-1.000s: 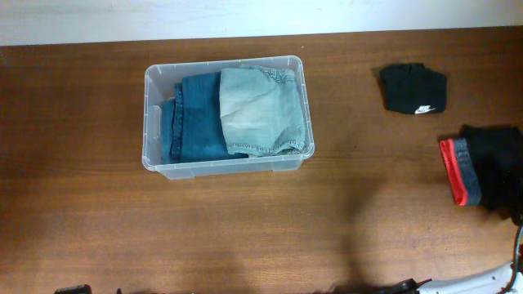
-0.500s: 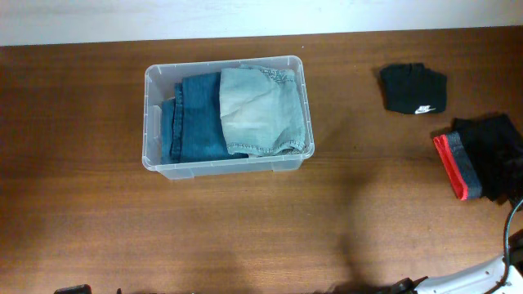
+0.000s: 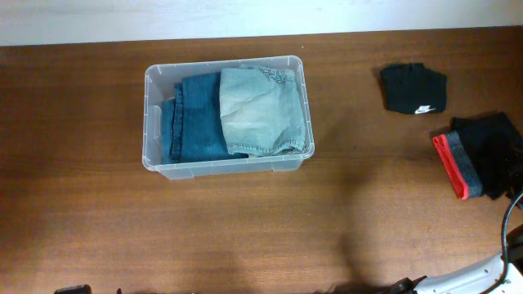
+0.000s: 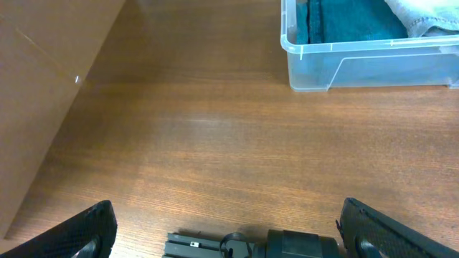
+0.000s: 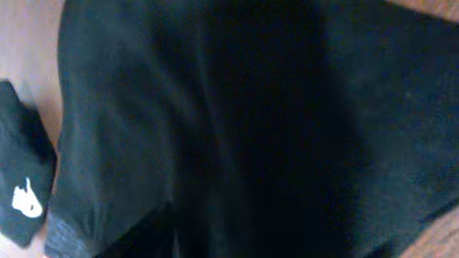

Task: Pack container
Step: 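Grasp the black shirt with red trim with the right gripper, then lift the black shirt and carry it left over the container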

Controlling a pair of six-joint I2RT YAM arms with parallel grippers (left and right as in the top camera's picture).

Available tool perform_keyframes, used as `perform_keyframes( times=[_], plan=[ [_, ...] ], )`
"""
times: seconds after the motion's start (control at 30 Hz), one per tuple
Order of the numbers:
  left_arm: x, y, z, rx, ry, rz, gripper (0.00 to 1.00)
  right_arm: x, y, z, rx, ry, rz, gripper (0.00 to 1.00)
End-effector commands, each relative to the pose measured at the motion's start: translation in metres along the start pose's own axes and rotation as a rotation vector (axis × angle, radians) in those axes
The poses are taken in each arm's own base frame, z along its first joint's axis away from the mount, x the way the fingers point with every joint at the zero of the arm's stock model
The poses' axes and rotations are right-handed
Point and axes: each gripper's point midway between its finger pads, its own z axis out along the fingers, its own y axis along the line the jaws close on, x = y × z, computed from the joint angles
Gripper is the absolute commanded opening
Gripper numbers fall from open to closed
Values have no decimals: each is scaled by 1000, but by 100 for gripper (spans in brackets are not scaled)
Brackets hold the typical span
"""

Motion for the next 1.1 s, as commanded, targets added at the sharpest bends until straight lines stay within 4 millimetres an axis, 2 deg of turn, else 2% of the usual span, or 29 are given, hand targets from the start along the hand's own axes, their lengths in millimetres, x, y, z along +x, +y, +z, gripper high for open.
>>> perform_keyframes(
  times=[0.0, 0.13, 0.3, 0.4, 0.47, 0.6, 0.7, 0.87, 0.97, 1.07],
  plan=[
    [0, 3, 0, -13, 0, 4, 99, 107, -76, 48, 244, 275, 137, 38],
    [0, 3, 0, -13, 0, 4, 100, 107, -76, 48, 244, 275, 138, 29],
    [0, 3, 0, -13, 0, 4, 99, 108, -75, 47, 244, 281, 142, 4],
    [0, 3, 0, -13, 0, 4, 99, 109, -70, 48, 215, 287, 154, 4],
    [0, 3, 0, -13, 0, 4, 99, 106, -56, 49, 135, 291, 166, 4],
    [0, 3, 0, -13, 0, 4, 99, 87, -5, 46, -135, 286, 176, 4],
    [0, 3, 0, -13, 0, 4, 99, 60, 46, 29, -399, 269, 155, 4],
    [0, 3, 0, -13, 0, 4, 100, 20, 126, -23, -793, 262, 67, 4],
    [0, 3, 0, -13, 0, 4, 100, 6, 165, -55, -921, 269, -2, 4],
    [0, 3, 0, -13, 0, 4, 99, 2, 205, -86, -1017, 281, -89, 4]
  ],
)
